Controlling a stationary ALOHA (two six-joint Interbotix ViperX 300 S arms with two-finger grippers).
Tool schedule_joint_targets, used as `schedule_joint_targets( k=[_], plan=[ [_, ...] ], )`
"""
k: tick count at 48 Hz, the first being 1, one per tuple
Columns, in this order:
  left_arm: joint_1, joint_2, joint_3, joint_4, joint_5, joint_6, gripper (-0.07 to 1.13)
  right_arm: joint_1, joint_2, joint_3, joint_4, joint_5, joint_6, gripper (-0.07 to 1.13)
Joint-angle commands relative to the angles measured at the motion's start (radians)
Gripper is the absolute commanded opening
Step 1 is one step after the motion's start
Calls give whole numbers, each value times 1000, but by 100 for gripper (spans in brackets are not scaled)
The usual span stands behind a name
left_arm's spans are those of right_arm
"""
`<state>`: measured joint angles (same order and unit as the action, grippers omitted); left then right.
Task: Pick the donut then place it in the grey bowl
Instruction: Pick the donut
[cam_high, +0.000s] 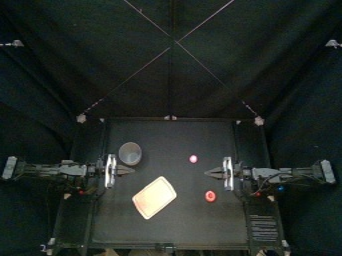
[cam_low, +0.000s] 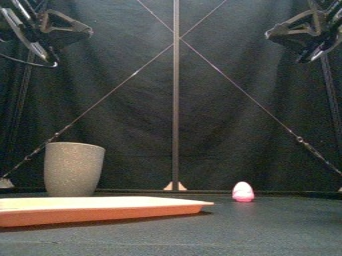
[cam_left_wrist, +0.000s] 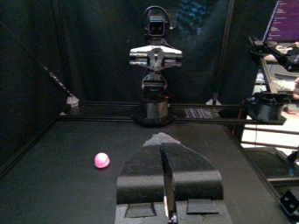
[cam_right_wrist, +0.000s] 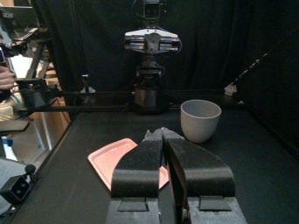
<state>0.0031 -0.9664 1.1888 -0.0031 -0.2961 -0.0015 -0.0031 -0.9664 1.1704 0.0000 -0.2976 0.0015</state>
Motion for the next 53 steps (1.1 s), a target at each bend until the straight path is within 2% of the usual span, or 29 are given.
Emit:
schedule_joint_targets(
  k=[1, 10, 15, 23, 31, 36, 45, 53],
  plan=[
    [0, 14, -26, 3, -3, 6, 3, -9, 31, -3, -2, 2, 0, -1],
    [0, 14, -29, 5, -6, 6, 1, -14, 97, -11, 9, 32, 2, 2],
    [0, 14, -26, 6, -6, 6, 1, -6, 132, -15, 18, 52, 6, 10],
    [2, 14, -18, 5, -3, 5, 1, 26, 166, -15, 69, 84, 43, 39],
    [2, 14, -15, 5, -3, 5, 1, 44, 169, -28, 164, 97, 46, 86],
    [3, 14, -15, 5, -5, 5, 1, 43, 169, -28, 183, 97, 44, 107],
    [15, 14, -18, 5, -5, 5, 1, 54, 206, -40, 153, 115, 43, 106],
    [23, 14, -15, 3, -3, 3, 1, 100, 261, -95, 130, 233, 46, 106]
  ],
)
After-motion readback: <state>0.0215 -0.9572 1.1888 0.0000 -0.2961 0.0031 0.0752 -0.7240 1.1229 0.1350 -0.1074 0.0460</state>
